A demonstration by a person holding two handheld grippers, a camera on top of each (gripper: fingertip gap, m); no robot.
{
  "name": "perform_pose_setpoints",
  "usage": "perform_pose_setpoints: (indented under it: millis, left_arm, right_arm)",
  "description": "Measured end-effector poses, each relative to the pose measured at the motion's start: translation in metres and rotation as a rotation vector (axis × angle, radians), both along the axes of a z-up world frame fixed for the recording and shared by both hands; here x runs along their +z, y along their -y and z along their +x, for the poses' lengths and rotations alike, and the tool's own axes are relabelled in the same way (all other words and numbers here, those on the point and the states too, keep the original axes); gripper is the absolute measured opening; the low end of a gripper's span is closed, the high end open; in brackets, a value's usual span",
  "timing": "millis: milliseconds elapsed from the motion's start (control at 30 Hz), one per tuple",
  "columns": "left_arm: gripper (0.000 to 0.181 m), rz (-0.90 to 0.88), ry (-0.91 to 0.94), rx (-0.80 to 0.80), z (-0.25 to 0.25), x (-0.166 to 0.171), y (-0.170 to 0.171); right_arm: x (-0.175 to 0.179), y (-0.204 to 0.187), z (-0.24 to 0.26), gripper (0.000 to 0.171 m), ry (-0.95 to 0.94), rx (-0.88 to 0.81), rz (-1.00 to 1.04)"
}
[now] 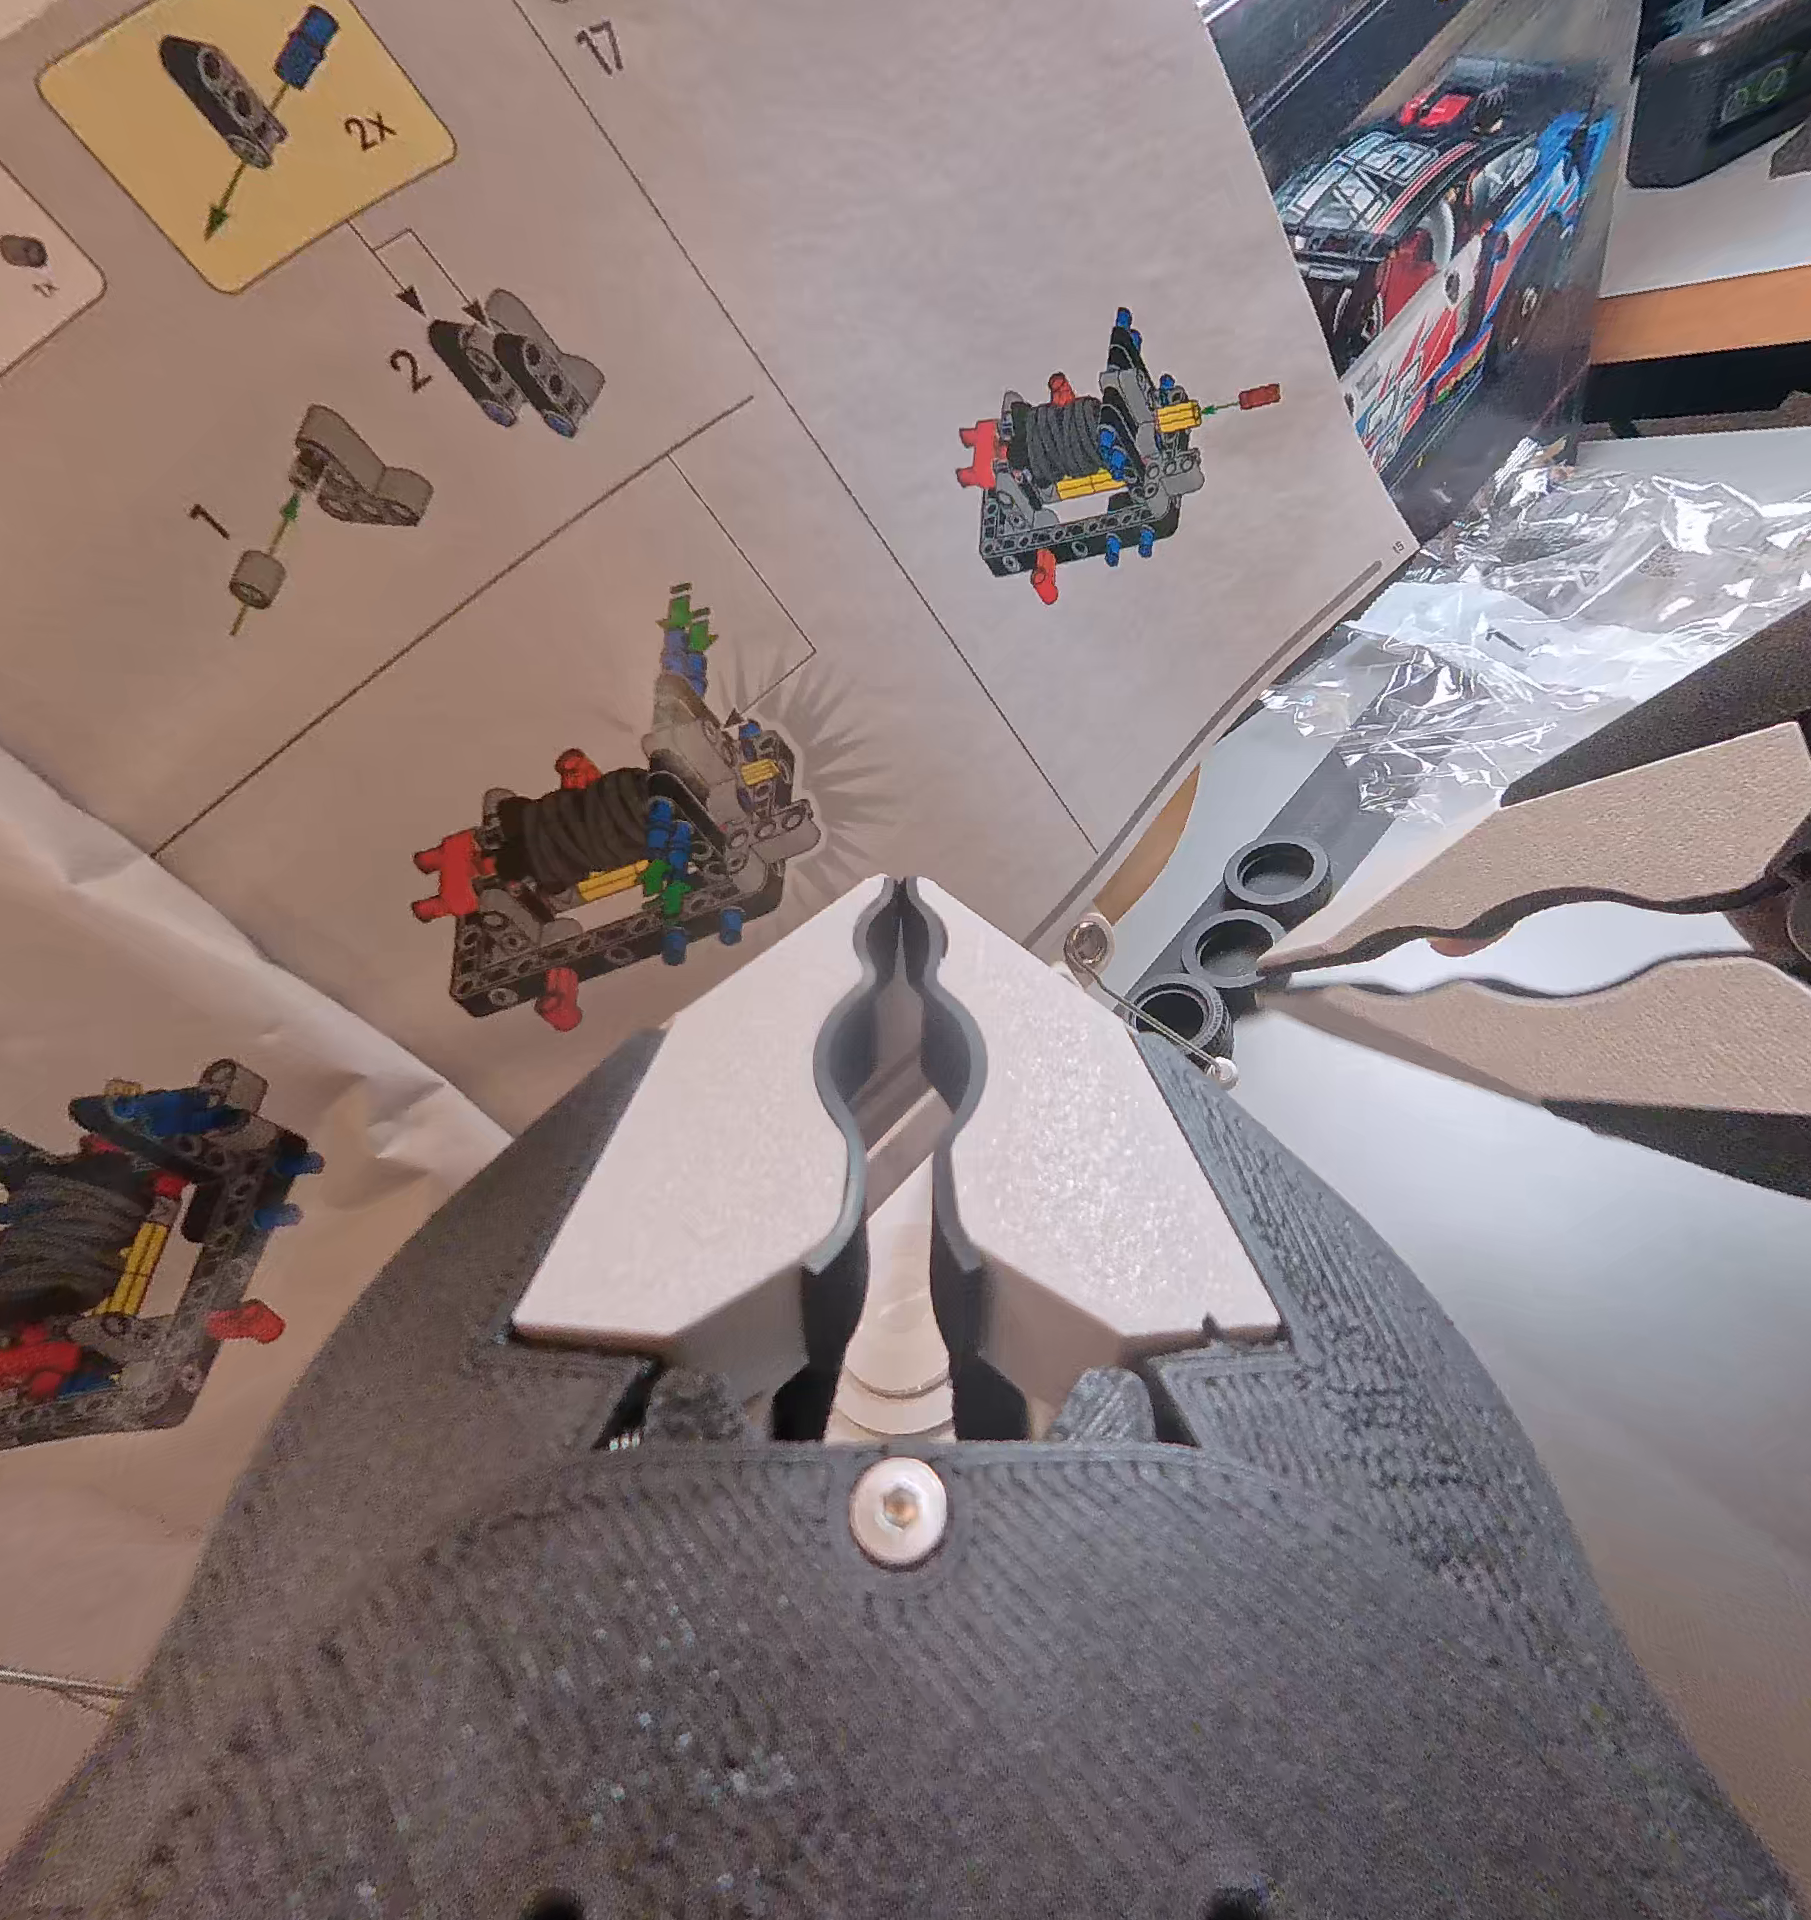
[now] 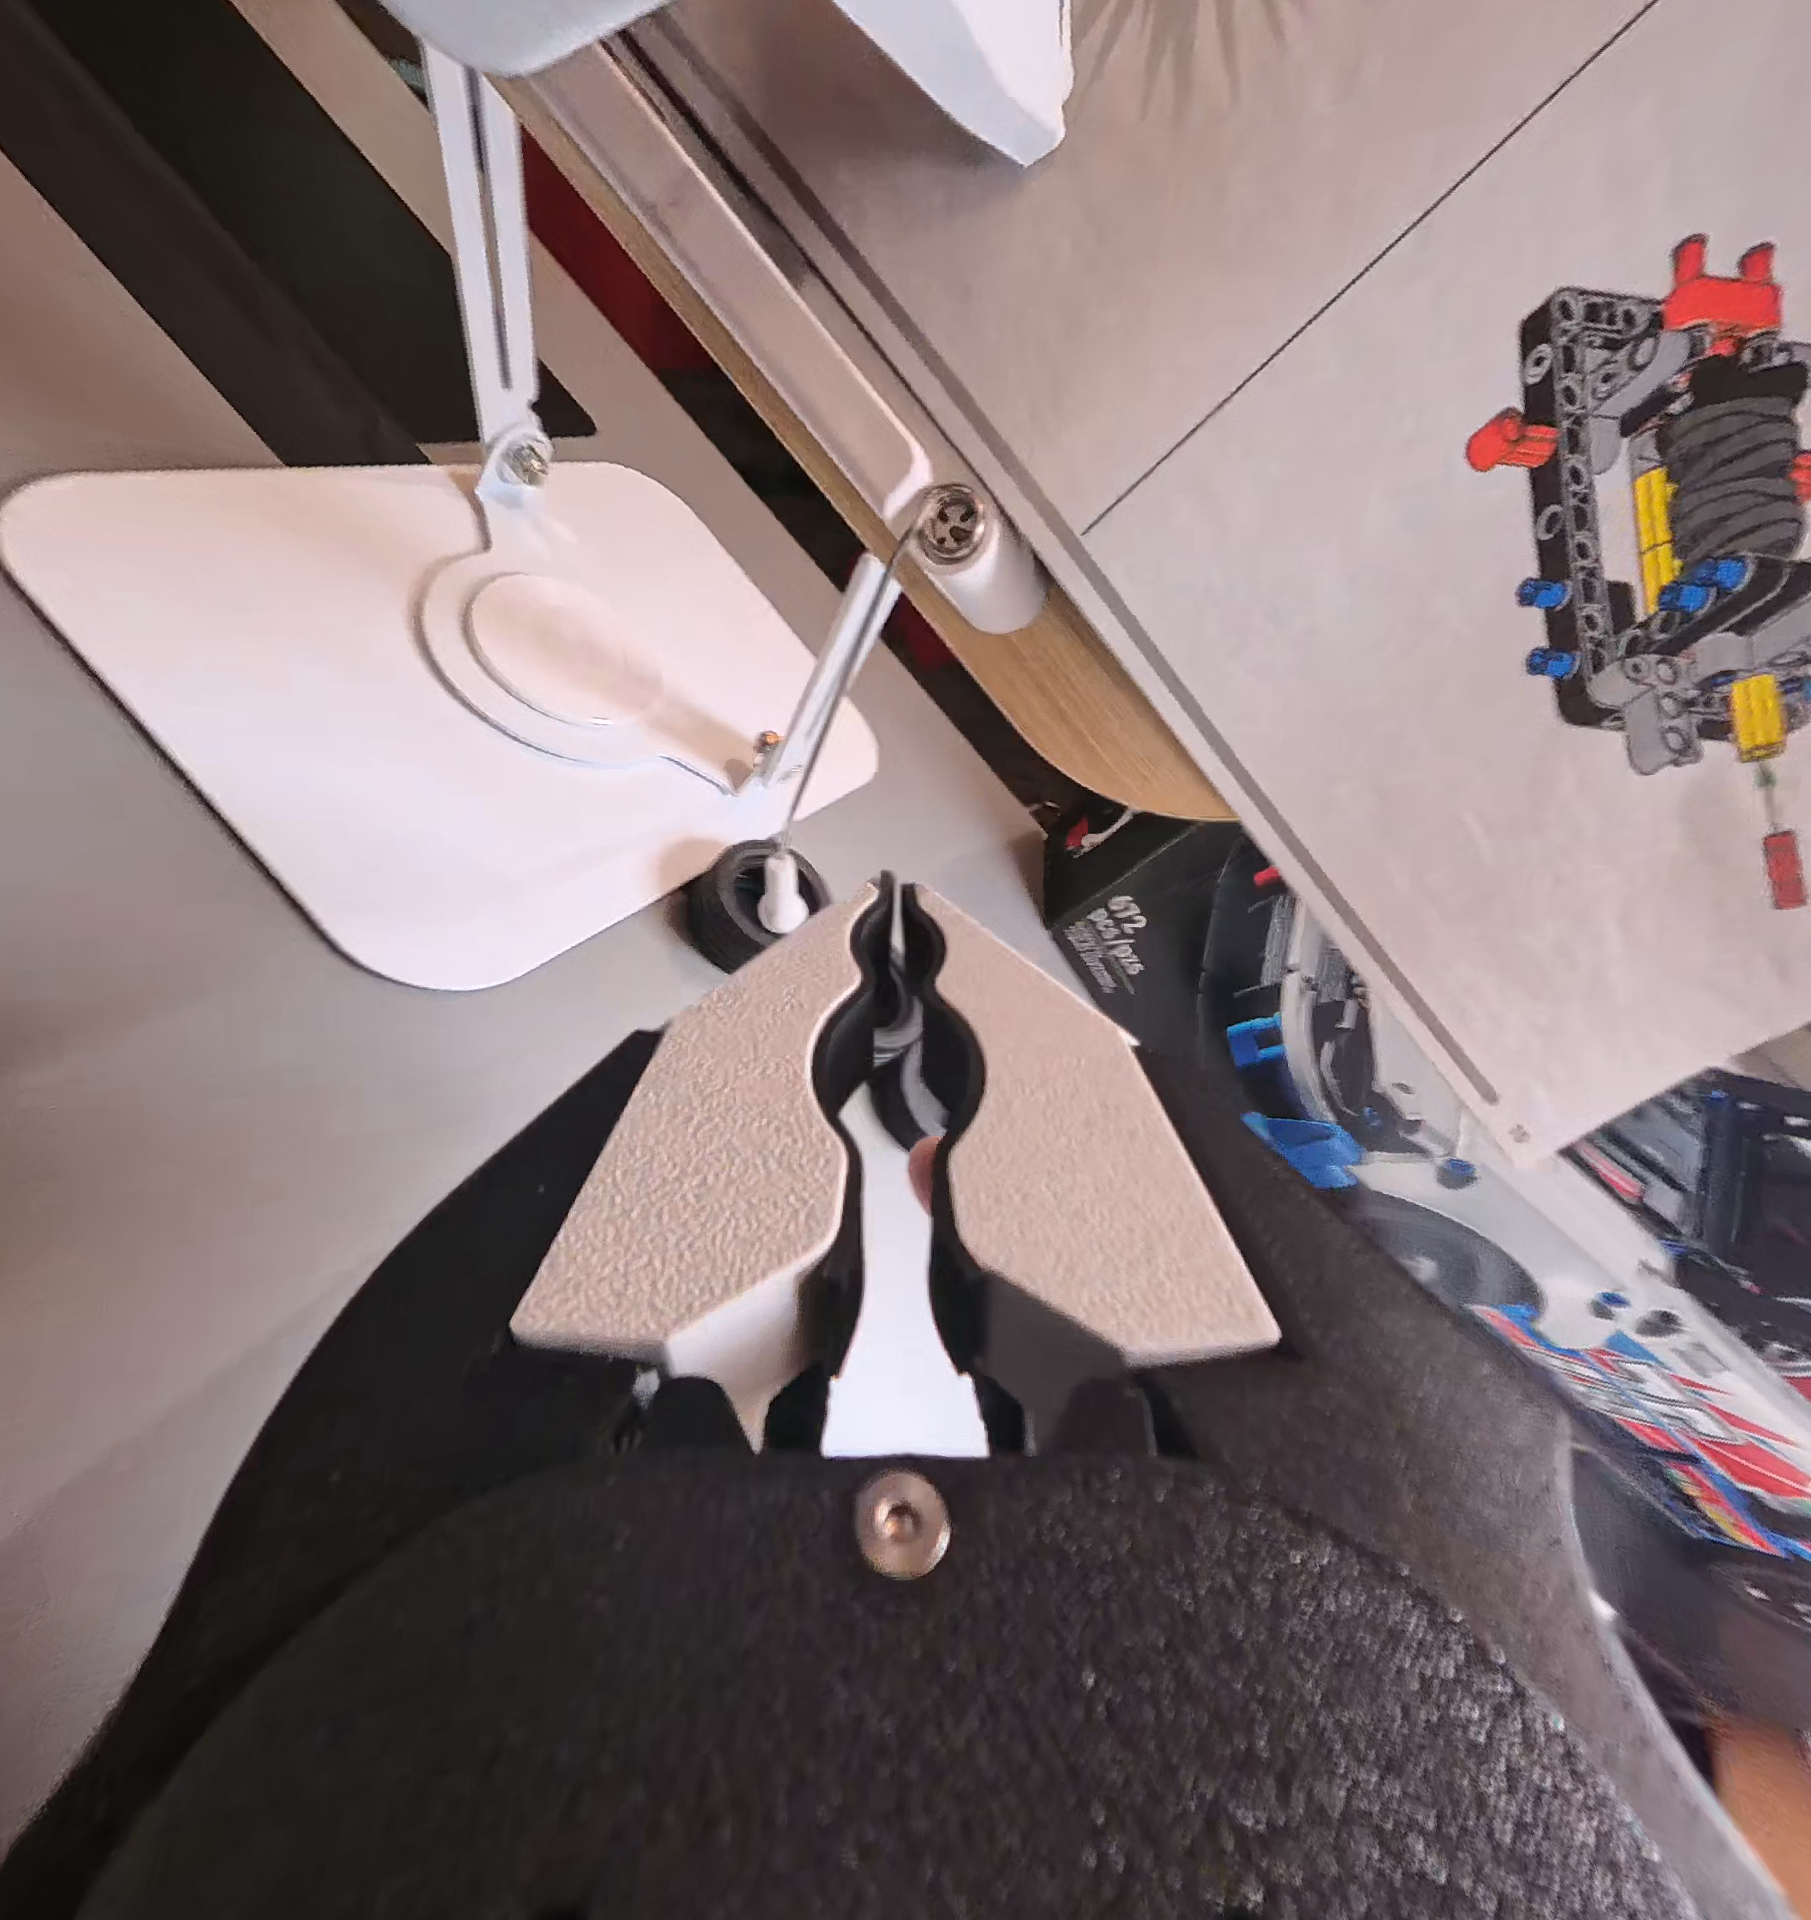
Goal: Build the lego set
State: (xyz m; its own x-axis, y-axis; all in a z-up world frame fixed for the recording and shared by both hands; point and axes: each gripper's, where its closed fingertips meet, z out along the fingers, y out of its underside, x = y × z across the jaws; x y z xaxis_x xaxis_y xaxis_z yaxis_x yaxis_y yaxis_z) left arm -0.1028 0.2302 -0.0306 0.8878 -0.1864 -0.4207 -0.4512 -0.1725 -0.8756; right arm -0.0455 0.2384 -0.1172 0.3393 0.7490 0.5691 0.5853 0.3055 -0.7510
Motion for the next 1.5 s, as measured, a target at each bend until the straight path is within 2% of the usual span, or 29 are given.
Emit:
perform_pose_setpoints:
  millis: [33, 100, 133, 200, 267, 400, 567, 667, 833, 933, 1100, 1267, 1400, 1500]
  left_arm:
    - [0.000, 0.001, 0.003, -0.002, 0.000, 0.000, -0.001]
    - [0.000, -0.001, 0.021, -0.005, -0.001, -0.001, -0.002]
    - [0.000, -0.003, 0.031, -0.005, -0.001, -0.001, -0.002]
    - [0.000, -0.007, 0.041, -0.004, -0.002, -0.001, -0.003]
    - [0.000, -0.010, 0.038, -0.004, -0.003, -0.002, -0.004]
    - [0.000, -0.017, 0.004, -0.004, -0.003, -0.002, -0.006]
    - [0.000, -0.022, 0.007, 0.013, -0.006, -0.005, -0.010]
    - [0.000, -0.020, 0.006, 0.019, -0.006, -0.006, -0.012]
    - [0.000, -0.027, 0.008, 0.014, -0.005, -0.008, -0.011]
    - [0.000, -0.019, 0.019, 0.009, -0.005, -0.008, -0.010]
    - [0.007, 0.026, 0.108, -0.049, -0.003, -0.001, 0.002]
    - [0.015, 0.123, 0.306, -0.080, -0.014, 0.019, 0.040]
    - [0.016, 0.151, 0.406, -0.049, -0.038, 0.018, 0.074]
    - [0.017, 0.165, 0.439, -0.005, -0.059, 0.011, 0.101]
  right_arm:
    - [-0.004, 0.005, -0.002, 0.012, -0.004, 0.019, -0.043]
    - [-0.016, 0.013, -0.006, 0.043, -0.003, 0.038, -0.139]
    - [-0.020, 0.014, -0.009, 0.052, -0.009, 0.037, -0.161]
    - [-0.022, 0.010, -0.016, 0.056, -0.034, 0.015, -0.137]
    - [-0.025, 0.004, -0.022, 0.046, -0.036, -0.006, -0.126]
    - [-0.019, -0.002, -0.018, 0.003, -0.028, -0.025, -0.075]
    - [0.013, -0.018, 0.014, 0.002, 0.077, -0.109, 0.078]
    - [0.047, -0.018, 0.023, 0.004, 0.236, -0.126, 0.303]
    - [0.077, -0.024, 0.013, 0.006, 0.477, -0.106, 0.551]
    - [0.079, -0.037, 0.004, 0.009, 0.506, -0.085, 0.504]
    - [0.076, -0.040, 0.005, 0.015, 0.398, -0.057, 0.416]
    - [0.070, -0.032, 0.016, 0.020, 0.288, -0.045, 0.370]
    - [0.058, -0.035, 0.024, 0.016, 0.293, -0.041, 0.329]
    - [0.058, -0.025, 0.030, 0.020, 0.239, -0.033, 0.282]
